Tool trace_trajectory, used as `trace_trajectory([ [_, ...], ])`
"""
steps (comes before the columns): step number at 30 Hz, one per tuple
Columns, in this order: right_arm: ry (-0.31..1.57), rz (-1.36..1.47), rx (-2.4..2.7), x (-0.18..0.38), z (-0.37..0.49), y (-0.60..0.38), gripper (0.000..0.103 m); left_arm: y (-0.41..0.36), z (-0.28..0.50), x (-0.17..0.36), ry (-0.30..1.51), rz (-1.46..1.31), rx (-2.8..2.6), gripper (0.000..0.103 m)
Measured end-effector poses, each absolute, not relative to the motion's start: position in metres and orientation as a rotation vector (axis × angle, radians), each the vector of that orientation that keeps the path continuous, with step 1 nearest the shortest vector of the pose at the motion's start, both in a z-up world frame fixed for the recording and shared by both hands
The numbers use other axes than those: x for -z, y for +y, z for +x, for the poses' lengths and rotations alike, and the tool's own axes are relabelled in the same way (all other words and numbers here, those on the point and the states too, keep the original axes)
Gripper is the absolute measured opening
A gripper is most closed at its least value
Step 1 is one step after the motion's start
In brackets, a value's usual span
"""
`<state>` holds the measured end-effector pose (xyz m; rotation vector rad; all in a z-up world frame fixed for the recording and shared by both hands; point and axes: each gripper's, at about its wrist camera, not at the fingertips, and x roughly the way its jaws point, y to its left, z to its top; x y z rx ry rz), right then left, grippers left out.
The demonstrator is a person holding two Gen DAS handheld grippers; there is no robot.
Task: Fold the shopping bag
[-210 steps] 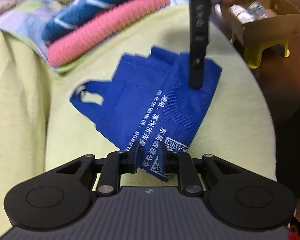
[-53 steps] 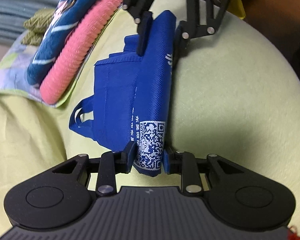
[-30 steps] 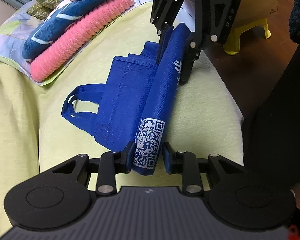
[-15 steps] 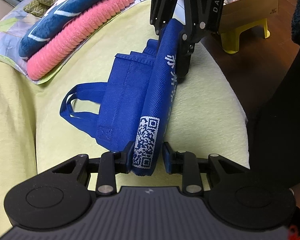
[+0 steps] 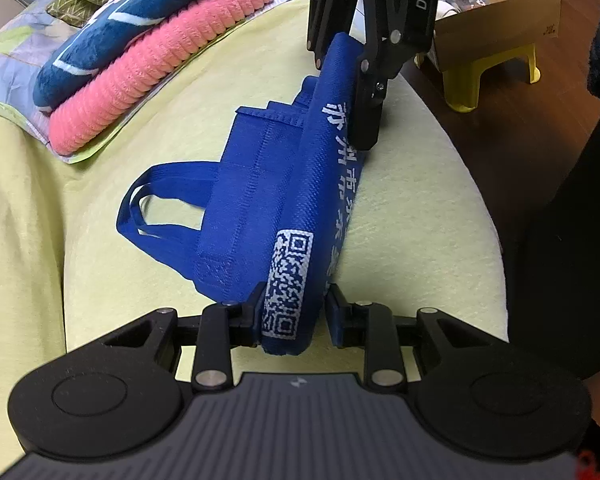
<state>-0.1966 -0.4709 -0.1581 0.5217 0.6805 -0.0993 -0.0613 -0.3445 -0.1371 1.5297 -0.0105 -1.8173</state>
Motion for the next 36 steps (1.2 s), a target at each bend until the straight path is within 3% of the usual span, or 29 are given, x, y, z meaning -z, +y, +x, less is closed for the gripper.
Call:
trace_trajectory([
  [36, 0.745, 0.966, 0.086, 0.173, -0.201, -0.522, 0.030, -0.363, -0.049, 0.133, 0.102, 1.422, 1.823, 0.046],
])
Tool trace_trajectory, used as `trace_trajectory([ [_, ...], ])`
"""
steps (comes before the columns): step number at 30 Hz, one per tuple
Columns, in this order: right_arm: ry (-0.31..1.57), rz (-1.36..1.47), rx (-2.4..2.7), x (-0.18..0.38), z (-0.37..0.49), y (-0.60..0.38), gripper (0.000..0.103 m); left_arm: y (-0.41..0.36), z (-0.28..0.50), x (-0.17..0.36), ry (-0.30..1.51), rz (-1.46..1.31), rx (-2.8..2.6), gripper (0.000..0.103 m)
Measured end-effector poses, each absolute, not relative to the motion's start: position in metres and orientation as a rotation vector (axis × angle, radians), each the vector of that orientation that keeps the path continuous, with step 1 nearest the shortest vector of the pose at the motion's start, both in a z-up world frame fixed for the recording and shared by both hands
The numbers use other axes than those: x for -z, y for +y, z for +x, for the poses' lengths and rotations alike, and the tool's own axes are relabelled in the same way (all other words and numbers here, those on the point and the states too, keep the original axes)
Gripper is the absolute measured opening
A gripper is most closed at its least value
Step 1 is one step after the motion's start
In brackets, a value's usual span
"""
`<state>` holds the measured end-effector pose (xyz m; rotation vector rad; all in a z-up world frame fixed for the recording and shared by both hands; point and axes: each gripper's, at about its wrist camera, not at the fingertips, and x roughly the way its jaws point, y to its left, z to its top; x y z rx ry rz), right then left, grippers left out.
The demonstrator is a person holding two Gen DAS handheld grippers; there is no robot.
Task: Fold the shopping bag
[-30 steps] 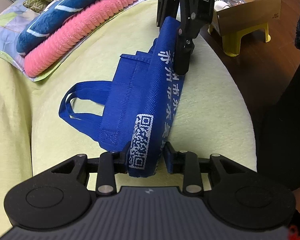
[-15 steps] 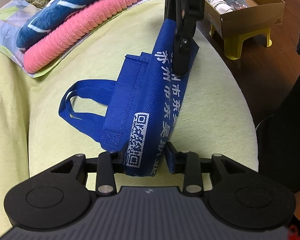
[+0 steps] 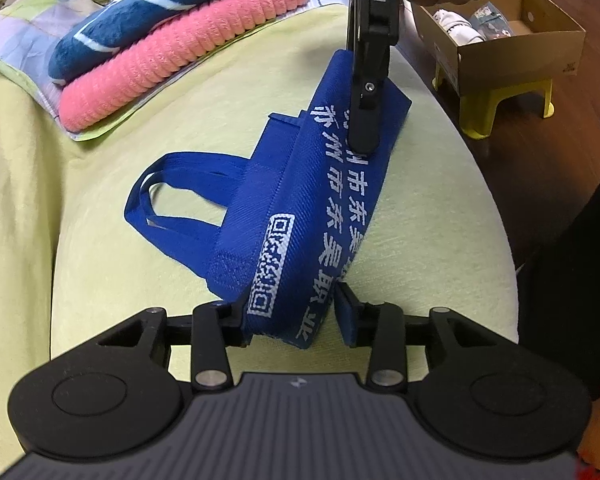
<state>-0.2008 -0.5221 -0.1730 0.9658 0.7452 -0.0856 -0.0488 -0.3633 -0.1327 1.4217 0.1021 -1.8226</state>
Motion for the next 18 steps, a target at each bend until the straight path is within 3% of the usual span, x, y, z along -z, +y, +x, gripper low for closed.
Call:
trace_trajectory([
  [18, 0.793, 0.984, 0.144, 0.1735, -0.1938, -0.5302, 0.026, -0.3558, -0.0430, 0.1260, 0.081, 1.416, 1.766, 0.047],
])
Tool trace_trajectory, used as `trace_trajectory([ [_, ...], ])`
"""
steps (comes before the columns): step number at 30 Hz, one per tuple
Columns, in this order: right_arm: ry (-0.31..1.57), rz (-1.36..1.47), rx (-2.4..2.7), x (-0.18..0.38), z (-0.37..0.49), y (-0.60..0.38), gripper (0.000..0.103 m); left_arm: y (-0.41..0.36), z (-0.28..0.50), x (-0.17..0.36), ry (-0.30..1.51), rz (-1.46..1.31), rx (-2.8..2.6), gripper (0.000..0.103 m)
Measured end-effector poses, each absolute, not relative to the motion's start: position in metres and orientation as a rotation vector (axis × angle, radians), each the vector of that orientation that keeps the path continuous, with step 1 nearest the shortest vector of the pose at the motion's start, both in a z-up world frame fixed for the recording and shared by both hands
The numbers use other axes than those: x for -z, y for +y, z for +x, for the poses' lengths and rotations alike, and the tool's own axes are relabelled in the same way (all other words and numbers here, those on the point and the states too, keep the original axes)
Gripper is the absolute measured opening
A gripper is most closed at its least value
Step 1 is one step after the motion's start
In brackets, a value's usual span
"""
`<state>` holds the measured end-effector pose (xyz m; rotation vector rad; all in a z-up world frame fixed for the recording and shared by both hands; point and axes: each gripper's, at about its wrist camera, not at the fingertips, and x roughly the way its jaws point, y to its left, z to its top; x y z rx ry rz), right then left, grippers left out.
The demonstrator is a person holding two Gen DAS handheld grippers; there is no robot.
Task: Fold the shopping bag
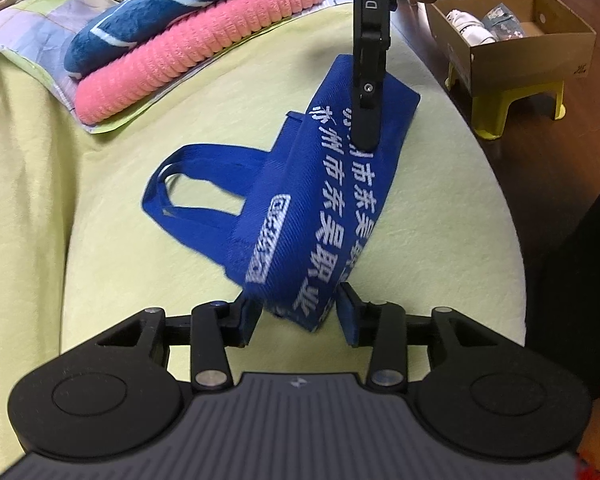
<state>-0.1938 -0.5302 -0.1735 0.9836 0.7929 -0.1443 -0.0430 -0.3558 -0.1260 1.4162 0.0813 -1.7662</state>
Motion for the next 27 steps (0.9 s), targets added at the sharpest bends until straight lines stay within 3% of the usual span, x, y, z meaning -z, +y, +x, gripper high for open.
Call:
trace_trajectory([
  [6, 0.802, 0.958, 0.160, 0.171, -0.189, -0.529, 0.026, -0.345, -0.040, 0.115, 0.047, 1.410, 1.734, 0.042],
  [27, 0.829, 1.046, 0.169, 0.177, -0.184, -0.543, 0.026, -0.337, -0.051, 0.108, -0.001, 1.401, 1.698, 0.042],
])
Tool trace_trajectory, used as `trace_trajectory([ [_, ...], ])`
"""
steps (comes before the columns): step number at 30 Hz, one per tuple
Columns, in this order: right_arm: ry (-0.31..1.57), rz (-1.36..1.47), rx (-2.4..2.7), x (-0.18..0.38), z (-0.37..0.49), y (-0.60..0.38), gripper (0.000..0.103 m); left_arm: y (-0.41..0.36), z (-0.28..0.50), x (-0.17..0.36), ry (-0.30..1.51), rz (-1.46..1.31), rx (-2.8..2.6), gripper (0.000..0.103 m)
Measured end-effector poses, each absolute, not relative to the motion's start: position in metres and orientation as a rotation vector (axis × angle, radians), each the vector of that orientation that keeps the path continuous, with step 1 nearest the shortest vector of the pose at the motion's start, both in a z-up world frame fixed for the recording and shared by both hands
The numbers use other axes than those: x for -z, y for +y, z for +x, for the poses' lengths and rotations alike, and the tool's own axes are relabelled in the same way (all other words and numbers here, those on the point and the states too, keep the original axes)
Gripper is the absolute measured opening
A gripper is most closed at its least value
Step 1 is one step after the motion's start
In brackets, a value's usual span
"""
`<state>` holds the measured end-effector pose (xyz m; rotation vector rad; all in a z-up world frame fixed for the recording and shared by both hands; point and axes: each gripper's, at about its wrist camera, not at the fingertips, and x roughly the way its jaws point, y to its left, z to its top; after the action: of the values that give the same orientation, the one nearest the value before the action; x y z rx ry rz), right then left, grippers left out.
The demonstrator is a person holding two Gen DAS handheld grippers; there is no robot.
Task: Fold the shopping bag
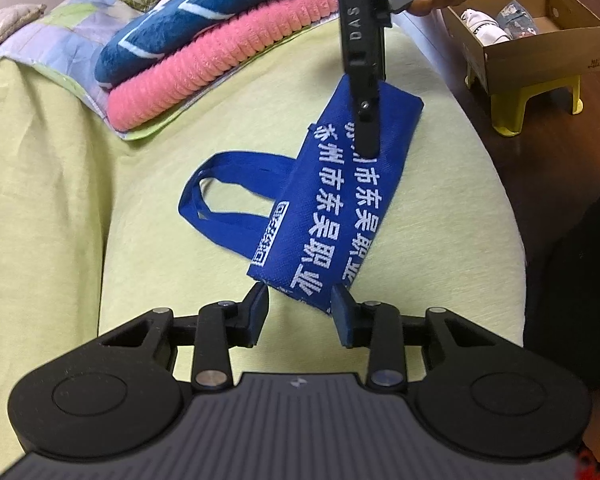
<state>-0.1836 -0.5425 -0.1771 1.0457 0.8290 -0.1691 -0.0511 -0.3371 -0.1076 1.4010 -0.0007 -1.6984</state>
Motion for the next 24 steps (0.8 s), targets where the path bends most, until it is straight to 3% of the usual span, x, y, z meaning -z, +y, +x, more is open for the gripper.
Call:
trace_trajectory([
  [7, 0.863, 1.090, 0.163, 0.180, -0.176, -0.552, 0.026, -0.344, -0.060, 0.106, -0.017, 1.382, 1.727, 0.037],
  [24, 0.929, 1.085, 0.158, 0.175, -0.166, -0.563, 0.025, -0.376, -0.065, 0.121, 0.016, 1.349, 1.741, 0.037],
])
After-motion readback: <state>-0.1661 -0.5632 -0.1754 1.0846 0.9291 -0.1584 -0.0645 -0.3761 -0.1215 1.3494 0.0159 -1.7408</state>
